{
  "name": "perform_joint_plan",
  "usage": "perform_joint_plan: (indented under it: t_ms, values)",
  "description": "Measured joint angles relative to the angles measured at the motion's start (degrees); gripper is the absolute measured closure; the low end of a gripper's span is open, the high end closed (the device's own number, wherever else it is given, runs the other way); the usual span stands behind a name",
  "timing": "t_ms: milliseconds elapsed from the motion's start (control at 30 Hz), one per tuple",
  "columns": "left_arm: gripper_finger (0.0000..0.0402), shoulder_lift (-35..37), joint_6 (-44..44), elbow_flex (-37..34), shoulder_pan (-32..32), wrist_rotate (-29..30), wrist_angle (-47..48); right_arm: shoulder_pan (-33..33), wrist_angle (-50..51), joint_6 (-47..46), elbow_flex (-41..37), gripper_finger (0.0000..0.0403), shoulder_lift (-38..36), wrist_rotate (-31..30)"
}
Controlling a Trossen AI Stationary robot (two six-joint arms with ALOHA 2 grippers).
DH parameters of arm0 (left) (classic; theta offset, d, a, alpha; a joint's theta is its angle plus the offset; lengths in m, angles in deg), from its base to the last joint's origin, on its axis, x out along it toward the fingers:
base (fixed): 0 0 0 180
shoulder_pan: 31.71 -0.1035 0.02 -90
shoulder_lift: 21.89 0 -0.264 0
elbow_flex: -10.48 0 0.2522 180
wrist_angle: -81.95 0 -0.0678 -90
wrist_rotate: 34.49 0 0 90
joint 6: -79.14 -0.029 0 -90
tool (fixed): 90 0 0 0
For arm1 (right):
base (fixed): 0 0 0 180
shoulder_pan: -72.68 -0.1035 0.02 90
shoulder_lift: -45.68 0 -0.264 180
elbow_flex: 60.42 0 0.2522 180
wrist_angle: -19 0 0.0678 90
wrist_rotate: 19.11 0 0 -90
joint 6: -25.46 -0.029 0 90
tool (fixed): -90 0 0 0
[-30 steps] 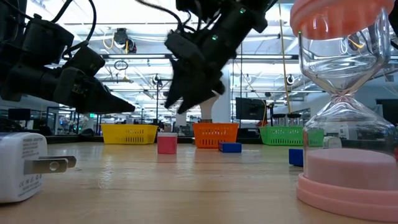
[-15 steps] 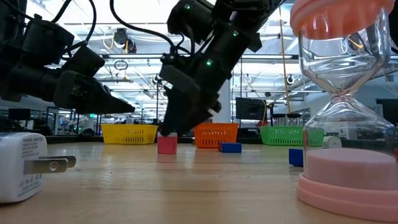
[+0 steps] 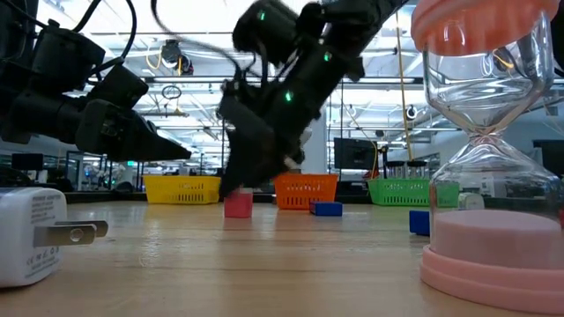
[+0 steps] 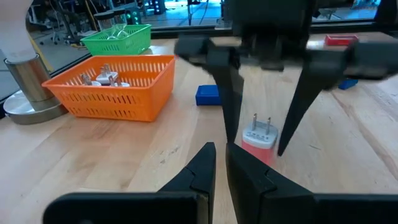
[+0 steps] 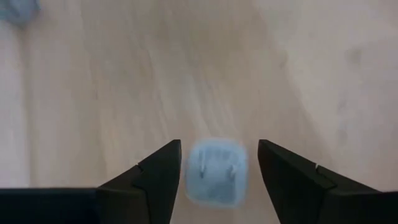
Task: Pick & Place Office items
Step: Put the pink charger adapter into the orange bin
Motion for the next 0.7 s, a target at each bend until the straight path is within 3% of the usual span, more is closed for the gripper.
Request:
perform_joint_plan:
  t_ms: [267, 500, 700]
  values:
    - [0.0360, 0.00, -0.28, 0.02, 0.00, 0.00, 0.02, 0.00, -0.48, -0.99, -0.01, 0.0211, 2.17, -0.09]
    - [0.0360, 0.00, -0.24, 0.02, -0.01, 0.01, 0.38, 0.00, -0.46, -1.70, -0.04, 0.0273, 0.96, -0.13]
    - [0.0360, 0.00, -0.24, 0.02, -0.02, 0.02, 0.76, 0.04, 0.15, -3.88, -0.02, 0.0276, -2.37, -0.63]
